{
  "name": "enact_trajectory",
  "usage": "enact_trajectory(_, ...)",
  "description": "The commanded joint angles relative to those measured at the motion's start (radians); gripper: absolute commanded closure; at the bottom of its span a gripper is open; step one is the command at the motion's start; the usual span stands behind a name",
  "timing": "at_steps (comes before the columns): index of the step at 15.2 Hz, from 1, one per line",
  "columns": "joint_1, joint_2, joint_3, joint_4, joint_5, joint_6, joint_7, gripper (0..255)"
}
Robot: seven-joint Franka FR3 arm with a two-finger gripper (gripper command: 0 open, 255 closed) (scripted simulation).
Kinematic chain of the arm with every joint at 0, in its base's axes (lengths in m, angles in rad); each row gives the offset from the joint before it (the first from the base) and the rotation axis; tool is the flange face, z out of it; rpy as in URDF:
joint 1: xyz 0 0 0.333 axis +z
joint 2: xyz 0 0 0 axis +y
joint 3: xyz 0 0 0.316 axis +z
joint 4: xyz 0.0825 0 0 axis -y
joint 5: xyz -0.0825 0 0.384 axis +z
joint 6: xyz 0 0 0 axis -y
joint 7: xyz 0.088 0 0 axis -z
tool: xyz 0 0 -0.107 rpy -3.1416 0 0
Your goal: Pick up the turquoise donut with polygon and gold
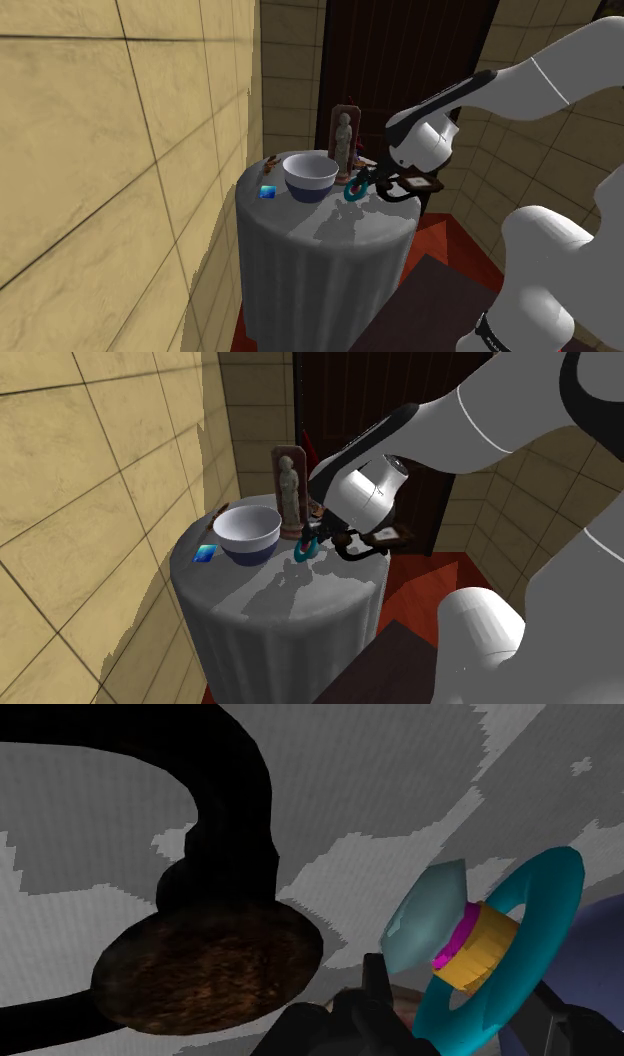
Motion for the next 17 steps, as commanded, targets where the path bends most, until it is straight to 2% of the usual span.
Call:
enact_trajectory(1,-0.039,0.003,0.035,0.0,-0.023,-0.016,0.026,255)
enact_trajectory(5,-0.191,-0.02,0.173,0.0,-0.125,-0.064,0.129,255)
enact_trajectory(9,-0.303,-0.049,0.274,0.008,-0.214,-0.114,0.219,255)
enact_trajectory(15,-0.419,-0.094,0.379,0.031,-0.317,-0.191,0.326,255)
enact_trajectory(17,-0.421,-0.095,0.381,0.032,-0.319,-0.193,0.328,255)
